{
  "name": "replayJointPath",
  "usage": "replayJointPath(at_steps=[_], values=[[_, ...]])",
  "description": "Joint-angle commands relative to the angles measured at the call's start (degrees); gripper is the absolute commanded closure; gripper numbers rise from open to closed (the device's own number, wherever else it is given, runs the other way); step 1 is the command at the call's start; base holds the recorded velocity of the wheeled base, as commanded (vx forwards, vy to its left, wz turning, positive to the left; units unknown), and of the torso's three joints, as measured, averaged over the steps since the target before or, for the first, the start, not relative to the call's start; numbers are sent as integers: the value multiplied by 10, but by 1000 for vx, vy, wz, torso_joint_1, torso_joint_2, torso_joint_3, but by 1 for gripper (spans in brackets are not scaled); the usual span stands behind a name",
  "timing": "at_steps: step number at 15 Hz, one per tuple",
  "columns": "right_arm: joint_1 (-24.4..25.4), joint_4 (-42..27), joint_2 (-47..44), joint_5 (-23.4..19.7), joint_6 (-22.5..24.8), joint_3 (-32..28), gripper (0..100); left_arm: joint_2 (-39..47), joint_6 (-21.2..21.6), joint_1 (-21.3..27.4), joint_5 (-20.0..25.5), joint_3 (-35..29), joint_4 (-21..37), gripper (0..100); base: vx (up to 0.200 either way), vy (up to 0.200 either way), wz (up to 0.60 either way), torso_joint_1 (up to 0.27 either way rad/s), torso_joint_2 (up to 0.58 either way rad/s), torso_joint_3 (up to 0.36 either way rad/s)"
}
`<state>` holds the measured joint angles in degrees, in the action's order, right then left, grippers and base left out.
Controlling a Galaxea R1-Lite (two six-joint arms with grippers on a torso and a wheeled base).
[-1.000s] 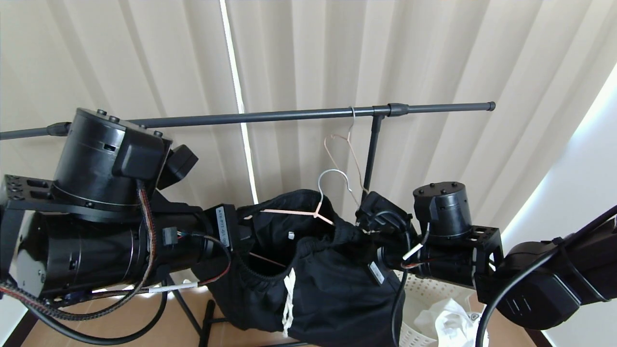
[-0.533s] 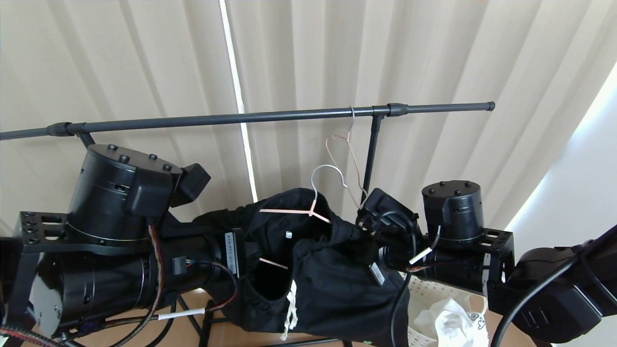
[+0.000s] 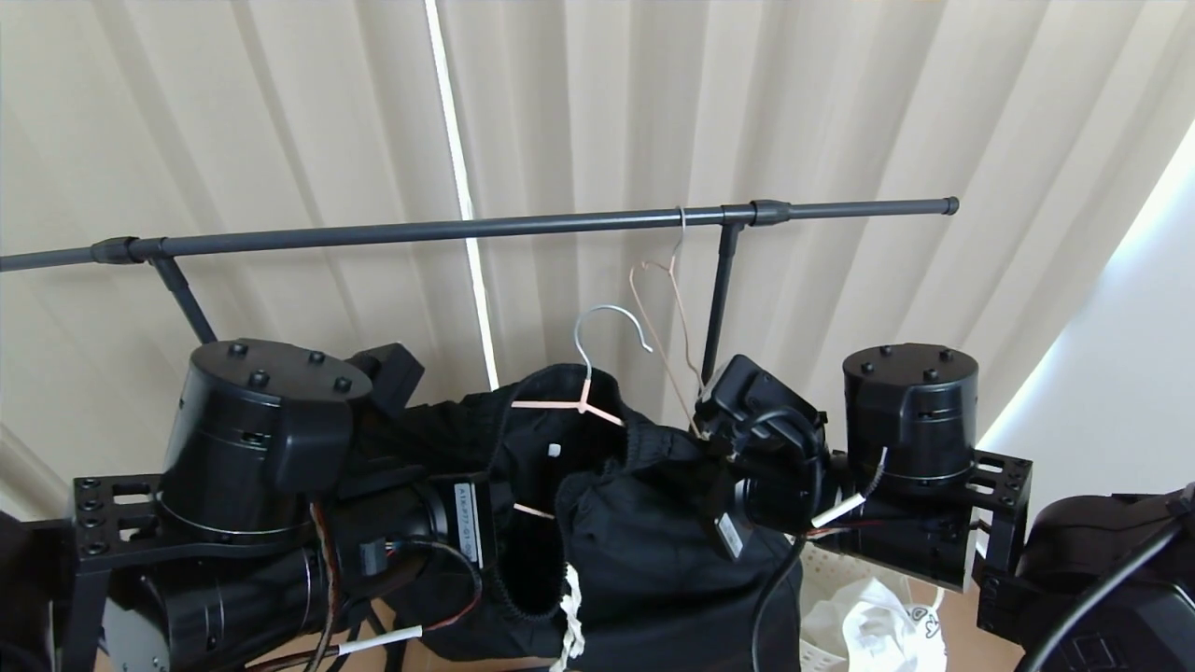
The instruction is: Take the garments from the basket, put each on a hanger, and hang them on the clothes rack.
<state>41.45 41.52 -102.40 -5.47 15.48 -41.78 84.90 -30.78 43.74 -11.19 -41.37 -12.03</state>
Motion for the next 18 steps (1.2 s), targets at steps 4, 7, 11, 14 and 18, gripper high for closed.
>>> replayJointPath(at_steps=[4,7,11,14,18], values=[[14,20,4,13,0,10,100,4,13,11,-1,40,-53,100,0,0,0,0,0,0],[21,21,10,14,0,11,100,6,18,11,-5,46,-67,100,0,0,0,0,0,0],[34,37,14,20,0,17,100,11,20,11,-8,52,-82,100,0,0,0,0,0,0],[43,42,19,22,1,21,100,19,20,11,-27,52,-84,100,0,0,0,0,0,0],[52,42,22,22,1,21,100,22,20,11,-29,53,-85,100,0,0,0,0,0,0]])
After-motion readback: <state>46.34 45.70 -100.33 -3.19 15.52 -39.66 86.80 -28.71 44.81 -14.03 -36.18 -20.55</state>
